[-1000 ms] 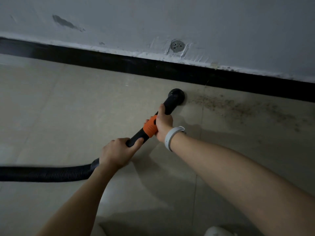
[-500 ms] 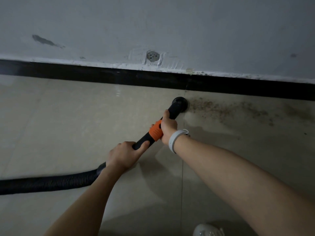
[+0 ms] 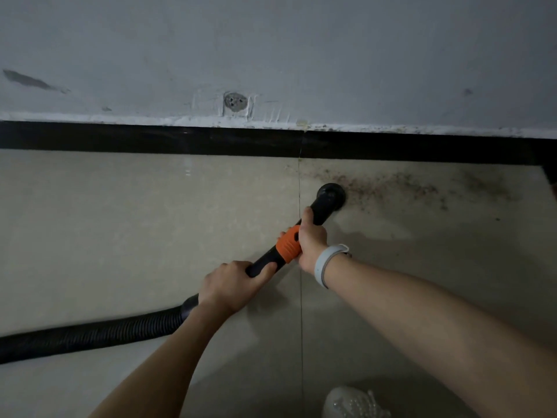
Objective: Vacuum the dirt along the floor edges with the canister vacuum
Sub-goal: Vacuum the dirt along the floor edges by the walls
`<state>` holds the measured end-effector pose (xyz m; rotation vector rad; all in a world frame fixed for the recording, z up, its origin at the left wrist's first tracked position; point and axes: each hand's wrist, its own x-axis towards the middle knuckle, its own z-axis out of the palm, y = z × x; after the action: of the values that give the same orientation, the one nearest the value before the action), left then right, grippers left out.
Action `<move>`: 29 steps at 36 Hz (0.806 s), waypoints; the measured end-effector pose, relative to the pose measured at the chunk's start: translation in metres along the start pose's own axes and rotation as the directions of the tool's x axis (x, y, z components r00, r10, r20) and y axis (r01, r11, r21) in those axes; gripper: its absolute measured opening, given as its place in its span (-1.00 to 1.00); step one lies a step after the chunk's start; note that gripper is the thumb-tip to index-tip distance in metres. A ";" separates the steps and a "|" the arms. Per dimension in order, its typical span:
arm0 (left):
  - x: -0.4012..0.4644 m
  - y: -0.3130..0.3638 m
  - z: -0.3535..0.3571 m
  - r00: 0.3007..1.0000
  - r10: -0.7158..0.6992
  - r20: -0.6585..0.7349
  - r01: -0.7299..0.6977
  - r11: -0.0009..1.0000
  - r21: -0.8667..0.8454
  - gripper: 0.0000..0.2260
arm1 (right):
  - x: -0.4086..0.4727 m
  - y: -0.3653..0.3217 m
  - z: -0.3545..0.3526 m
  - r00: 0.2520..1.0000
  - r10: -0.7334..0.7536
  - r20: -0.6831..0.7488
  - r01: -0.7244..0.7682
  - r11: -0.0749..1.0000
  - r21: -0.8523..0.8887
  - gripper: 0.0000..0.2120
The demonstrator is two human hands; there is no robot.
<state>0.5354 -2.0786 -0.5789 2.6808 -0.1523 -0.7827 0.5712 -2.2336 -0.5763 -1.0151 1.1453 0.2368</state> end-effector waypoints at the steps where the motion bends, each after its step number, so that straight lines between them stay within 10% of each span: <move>1: 0.000 0.003 0.001 1.000 0.007 0.006 -0.007 1.000 0.000 -0.52 | 0.000 -0.001 -0.003 1.000 -0.001 -0.010 0.002 1.000 0.005 -0.58; 29: -0.042 -0.070 -0.005 0.999 -0.005 0.051 0.003 0.999 0.035 -0.59 | -0.027 0.075 0.023 0.995 0.098 -0.009 -0.098 0.993 -0.062 -0.39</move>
<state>0.5031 -2.0036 -0.5788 2.6958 -0.1748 -0.8584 0.5267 -2.1656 -0.5931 -1.0161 1.2008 0.3501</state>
